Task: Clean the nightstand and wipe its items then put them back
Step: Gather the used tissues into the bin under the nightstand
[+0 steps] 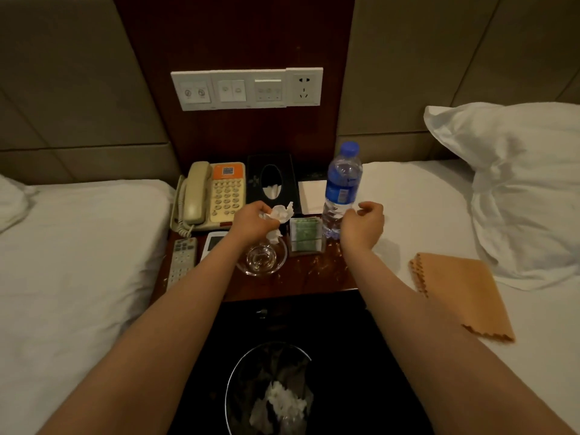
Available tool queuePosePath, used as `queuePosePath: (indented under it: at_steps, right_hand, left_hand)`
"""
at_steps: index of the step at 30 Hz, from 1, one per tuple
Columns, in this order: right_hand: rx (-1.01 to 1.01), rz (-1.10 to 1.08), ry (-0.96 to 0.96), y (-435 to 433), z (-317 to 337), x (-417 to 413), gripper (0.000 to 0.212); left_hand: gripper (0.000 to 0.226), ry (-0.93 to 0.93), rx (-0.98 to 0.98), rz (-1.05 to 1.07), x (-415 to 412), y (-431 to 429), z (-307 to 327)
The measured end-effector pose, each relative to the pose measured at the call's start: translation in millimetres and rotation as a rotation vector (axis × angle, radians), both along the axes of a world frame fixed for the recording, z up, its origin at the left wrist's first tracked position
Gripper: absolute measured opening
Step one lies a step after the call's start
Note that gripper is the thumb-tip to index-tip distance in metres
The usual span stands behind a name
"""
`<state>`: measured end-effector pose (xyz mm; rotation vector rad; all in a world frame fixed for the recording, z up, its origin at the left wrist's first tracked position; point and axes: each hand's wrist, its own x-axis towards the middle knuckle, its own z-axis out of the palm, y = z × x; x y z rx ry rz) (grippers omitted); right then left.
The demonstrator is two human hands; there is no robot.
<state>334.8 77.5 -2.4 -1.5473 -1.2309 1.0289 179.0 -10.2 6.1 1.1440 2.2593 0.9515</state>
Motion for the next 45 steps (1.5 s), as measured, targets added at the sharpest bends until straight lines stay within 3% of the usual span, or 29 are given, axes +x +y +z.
queuePosePath:
  at_steps: [3,6,8,10,12,14,19,24,28,33,39,45]
  right_hand:
    - [0.004,0.023,0.043,-34,-3,-8,0.012]
    - [-0.129,0.360,0.044,-65,-8,-23,0.008]
    - [-0.457,0.603,0.225,-81,-10,-32,0.008]
    - [-0.794,0.751,0.513,-91,-22,-34,0.030]
    - [-0.913,0.815,0.710,-101,-37,-31,0.038]
    - [-0.926,0.824,0.743,-113,-47,-27,0.033]
    - [-0.874,0.812,0.373,-127,-70,-24,0.009]
    - [-0.940,0.702,0.101,-127,-89,-13,0.019]
    - [-0.974,0.698,-0.163,-130,-100,-12,0.020]
    - [-0.994,0.707,-0.310,-137,-102,-16,0.021]
    - [-1.043,0.743,-0.399,-141,-115,-13,0.017]
    - [-1.014,0.764,-0.460,-141,-110,-16,0.017]
  left_hand:
    - [0.025,-0.024,0.012,-0.013,2,-17,5]
    - [0.014,-0.155,0.050,-0.037,2,-36,8]
    - [0.011,-0.210,0.036,-0.058,3,-49,5]
    - [0.009,-0.258,0.016,-0.076,8,-62,-3]
    - [0.014,-0.280,-0.007,-0.105,13,-75,-17]
    - [0.019,-0.281,-0.029,-0.133,16,-86,-34]
    - [0.019,-0.246,-0.237,-0.247,19,-104,-67]
    - [0.035,-0.321,-0.478,-0.292,27,-114,-88]
    - [0.016,-0.347,-0.526,-0.270,37,-120,-102]
    - [0.030,-0.284,-0.662,-0.268,40,-128,-114]
    - [0.014,-0.279,-0.797,-0.315,43,-132,-120]
    - [0.024,-0.258,-0.807,-0.327,45,-133,-115]
